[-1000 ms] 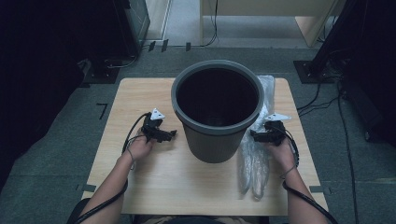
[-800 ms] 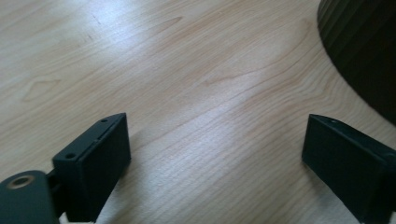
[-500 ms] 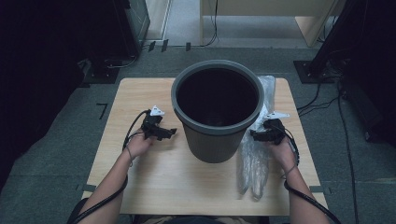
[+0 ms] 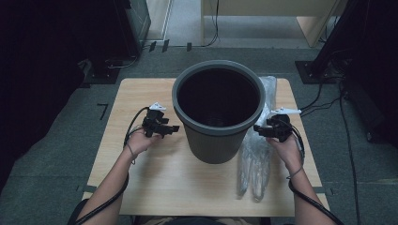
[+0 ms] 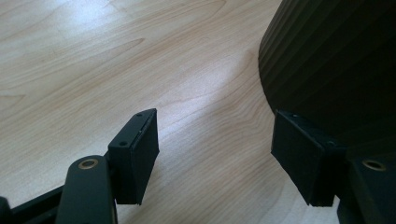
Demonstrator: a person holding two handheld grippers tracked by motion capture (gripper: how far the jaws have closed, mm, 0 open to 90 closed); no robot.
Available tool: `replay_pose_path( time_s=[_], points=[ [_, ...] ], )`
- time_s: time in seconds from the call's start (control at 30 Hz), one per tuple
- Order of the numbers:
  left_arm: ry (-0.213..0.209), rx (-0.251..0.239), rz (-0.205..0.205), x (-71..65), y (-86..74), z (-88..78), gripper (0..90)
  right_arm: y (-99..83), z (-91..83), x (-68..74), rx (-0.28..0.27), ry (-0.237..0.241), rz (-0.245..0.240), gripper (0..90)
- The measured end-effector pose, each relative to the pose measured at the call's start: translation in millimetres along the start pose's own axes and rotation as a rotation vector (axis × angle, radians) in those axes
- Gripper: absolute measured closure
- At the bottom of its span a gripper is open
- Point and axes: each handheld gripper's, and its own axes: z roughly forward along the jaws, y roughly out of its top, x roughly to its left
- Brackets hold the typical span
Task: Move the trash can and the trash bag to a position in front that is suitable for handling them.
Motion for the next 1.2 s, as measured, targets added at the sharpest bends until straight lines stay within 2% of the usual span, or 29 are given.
replay_pose_path(
  time_s=[0.13, 0.27, 0.43, 0.57, 0.7, 0.83, 1.0, 1.03, 1.07, 1.1, 1.13, 1.2],
  points=[
    [-0.011, -0.002, -0.033, 0.0, 3.3, -1.9, 32.2, 1.2, -4.9, 1.3, -0.007, 0.019, -0.011, 37.4],
    [-0.009, -0.030, 0.000, -5.7, 7.8, -4.8, 33.6, 3.2, -9.1, 6.6, -0.018, 0.040, -0.025, 40.8],
    [-0.014, -0.057, 0.006, -11.7, 13.1, -8.1, 33.7, 6.6, -12.1, 13.7, -0.034, 0.044, -0.053, 42.3],
    [-0.018, -0.079, 0.029, -19.2, 17.2, -11.1, 33.8, 10.2, -16.4, 22.0, -0.049, 0.055, -0.061, 42.8],
    [-0.037, -0.101, 0.035, -26.2, 21.0, -13.2, 34.0, 12.3, -19.0, 27.8, -0.063, 0.063, -0.078, 43.0],
    [-0.024, -0.114, 0.047, -30.9, 22.3, -14.1, 38.0, 14.1, -20.4, 31.2, -0.070, 0.063, -0.078, 42.9],
    [-0.039, -0.129, 0.035, -31.8, 21.4, -15.9, 42.8, 17.2, -22.1, 37.0, -0.084, 0.081, -0.070, 42.4],
    [-0.040, -0.132, 0.037, -32.7, 21.1, -16.3, 42.8, 17.9, -22.3, 38.9, -0.087, 0.088, -0.078, 43.8],
    [-0.044, -0.136, 0.037, -33.6, 20.9, -16.5, 47.7, 18.6, -23.0, 42.7, -0.089, 0.074, -0.099, 47.5],
    [-0.043, -0.135, 0.035, -34.6, 20.8, -16.8, 47.7, 18.6, -23.0, 42.7, -0.089, 0.074, -0.099, 47.5],
    [-0.044, -0.135, 0.032, -35.5, 20.7, -16.9, 51.8, 18.5, -23.9, 44.2, -0.089, 0.069, -0.111, 50.0],
    [-0.053, -0.134, 0.019, -37.1, 20.5, -16.9, 54.9, 17.7, -25.4, 44.7, -0.083, 0.074, -0.105, 51.3]
  ],
)
